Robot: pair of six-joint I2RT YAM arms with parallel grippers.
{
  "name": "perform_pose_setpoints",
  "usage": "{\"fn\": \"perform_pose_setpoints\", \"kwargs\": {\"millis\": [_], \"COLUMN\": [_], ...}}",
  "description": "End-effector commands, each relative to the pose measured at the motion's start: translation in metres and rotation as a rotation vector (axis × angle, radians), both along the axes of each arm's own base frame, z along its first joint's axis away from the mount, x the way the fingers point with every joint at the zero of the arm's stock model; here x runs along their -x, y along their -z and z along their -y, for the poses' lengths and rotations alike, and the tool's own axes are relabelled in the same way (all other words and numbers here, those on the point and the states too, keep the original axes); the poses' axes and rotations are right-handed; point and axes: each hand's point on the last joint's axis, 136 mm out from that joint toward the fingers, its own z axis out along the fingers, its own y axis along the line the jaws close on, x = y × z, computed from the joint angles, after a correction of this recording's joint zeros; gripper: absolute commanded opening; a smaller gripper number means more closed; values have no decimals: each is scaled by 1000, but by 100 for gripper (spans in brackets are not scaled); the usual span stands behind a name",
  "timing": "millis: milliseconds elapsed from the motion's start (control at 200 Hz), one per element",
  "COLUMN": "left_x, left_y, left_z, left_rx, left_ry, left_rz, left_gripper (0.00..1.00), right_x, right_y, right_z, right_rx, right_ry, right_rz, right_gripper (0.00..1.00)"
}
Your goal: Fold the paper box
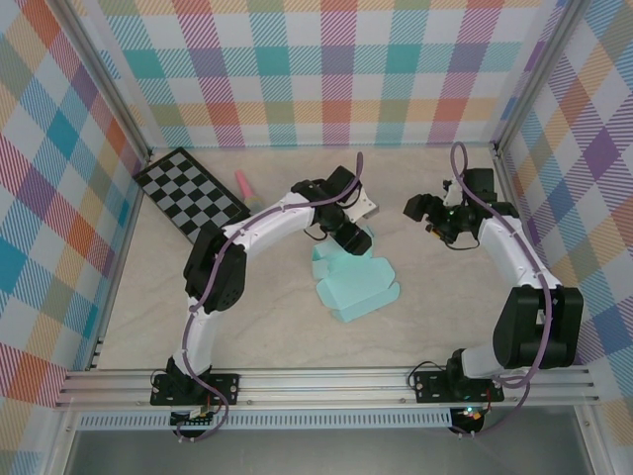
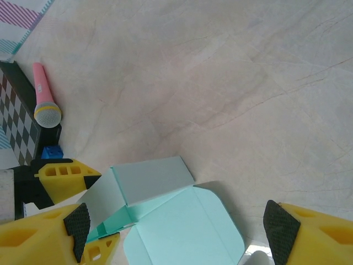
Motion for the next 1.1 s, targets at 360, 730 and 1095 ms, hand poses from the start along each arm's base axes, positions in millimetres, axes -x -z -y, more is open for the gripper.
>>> {"fn": "perform_pose_setpoints", "kwargs": {"millis": [360, 730, 1095], "left_x": [-3, 3, 4], "left_y": [-4, 2, 18], "left_z": [7, 10, 11], "left_rx": [-20, -7, -37], "left_ry": [-17, -23, -14], "left_rz": [9, -33, -52], "left_gripper": [52, 66, 49], "right_x": [4, 2, 3], "right_y": [5, 5, 10], "right_z": [-9, -11, -13], "right_rx": [-54, -74, -79], "right_ry": [-52, -57, -65], "right_rz": [-36, -44, -56], "right_gripper": [85, 84, 84]}}
